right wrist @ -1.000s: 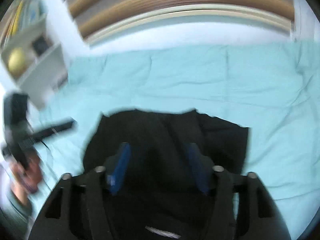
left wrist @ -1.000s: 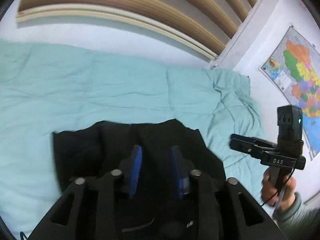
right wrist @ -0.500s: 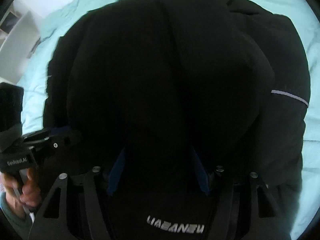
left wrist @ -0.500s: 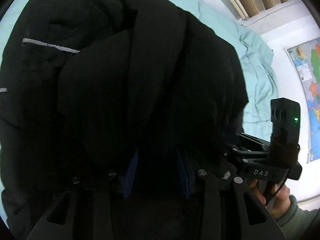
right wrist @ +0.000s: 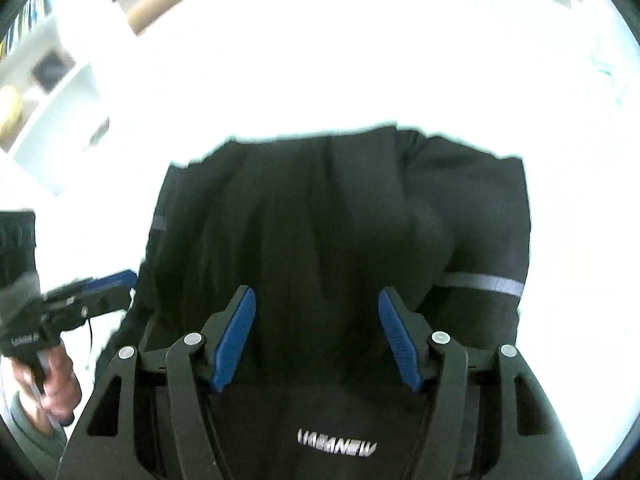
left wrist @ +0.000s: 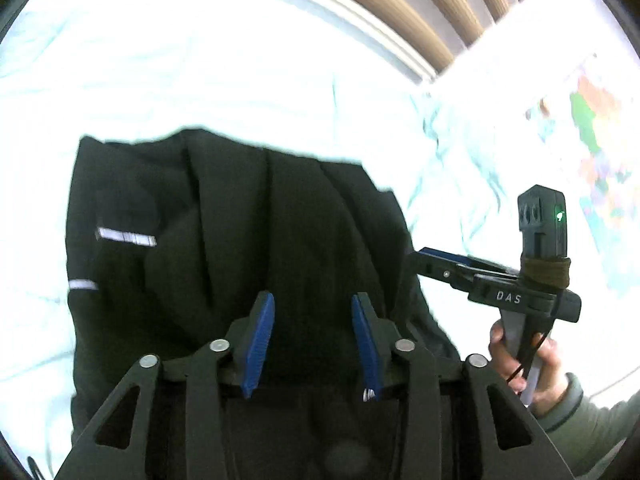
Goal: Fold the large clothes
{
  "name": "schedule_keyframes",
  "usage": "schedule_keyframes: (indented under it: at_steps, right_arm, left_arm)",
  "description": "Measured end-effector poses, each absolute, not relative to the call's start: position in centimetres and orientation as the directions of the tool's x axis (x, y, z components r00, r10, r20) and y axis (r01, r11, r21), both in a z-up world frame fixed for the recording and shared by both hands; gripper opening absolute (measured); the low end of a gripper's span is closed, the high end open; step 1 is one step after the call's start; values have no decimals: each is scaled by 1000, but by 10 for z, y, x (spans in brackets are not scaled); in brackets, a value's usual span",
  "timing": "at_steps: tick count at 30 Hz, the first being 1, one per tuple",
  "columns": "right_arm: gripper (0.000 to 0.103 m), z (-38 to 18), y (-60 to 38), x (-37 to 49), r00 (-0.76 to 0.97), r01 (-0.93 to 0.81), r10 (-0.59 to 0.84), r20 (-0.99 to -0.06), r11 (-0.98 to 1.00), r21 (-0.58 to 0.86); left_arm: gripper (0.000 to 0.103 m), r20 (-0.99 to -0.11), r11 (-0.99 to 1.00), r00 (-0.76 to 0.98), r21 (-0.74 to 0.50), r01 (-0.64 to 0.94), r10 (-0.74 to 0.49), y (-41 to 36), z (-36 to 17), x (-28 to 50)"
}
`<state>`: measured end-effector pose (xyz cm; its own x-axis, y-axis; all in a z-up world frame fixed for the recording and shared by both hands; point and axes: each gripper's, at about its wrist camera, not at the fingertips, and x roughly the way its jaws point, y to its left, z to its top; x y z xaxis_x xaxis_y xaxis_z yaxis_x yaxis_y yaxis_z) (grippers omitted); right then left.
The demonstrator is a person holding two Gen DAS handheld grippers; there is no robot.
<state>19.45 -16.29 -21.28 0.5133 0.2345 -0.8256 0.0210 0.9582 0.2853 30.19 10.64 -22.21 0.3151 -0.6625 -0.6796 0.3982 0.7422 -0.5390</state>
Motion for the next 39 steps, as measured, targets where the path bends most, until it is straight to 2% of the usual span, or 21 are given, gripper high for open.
schedule_keyframes:
  at_steps: [3,6,7,10,16,22,26,35,39]
  right_arm:
    - [67,-228,-165,222,505,60,201,-840,962,266]
    - [66,-282,-160,236,403,82,147,-903,977,196]
    - [66,-305,-156,241,351,89,125,-928,982,166]
    - [66,-321,-148,240,365,73,104,-925,988,139]
    - [65,-298,-153,208,349,102,149,-925,976,195]
    - [65,-252,-182,126,393,150,208,-896,946,286]
    - [65,-249,-208,69,384,232,211,-899,920,316]
    - [65,-230,-251,-20,396,333,198,-897,879,341]
    - [70,-218,-253,-43,414,352,181,-892,872,341]
  left_arm:
    - [45,-770,825,319,-448,345,-552,86,-247,319]
    - [44,-846,880,269,-394,266,-460,75,-293,337]
    - [44,-859,886,248,-391,249,-448,73,-309,339]
    - [44,-858,887,252,-390,248,-448,69,-318,342]
    - [44,-856,884,246,-399,241,-454,67,-298,329]
    - [44,-833,875,274,-435,212,-481,107,-256,262]
    - [44,-824,882,315,-446,151,-470,145,-235,206]
    - [45,-826,887,365,-461,1,-429,226,-227,129]
    - [45,-839,894,376,-445,-56,-394,254,-224,106]
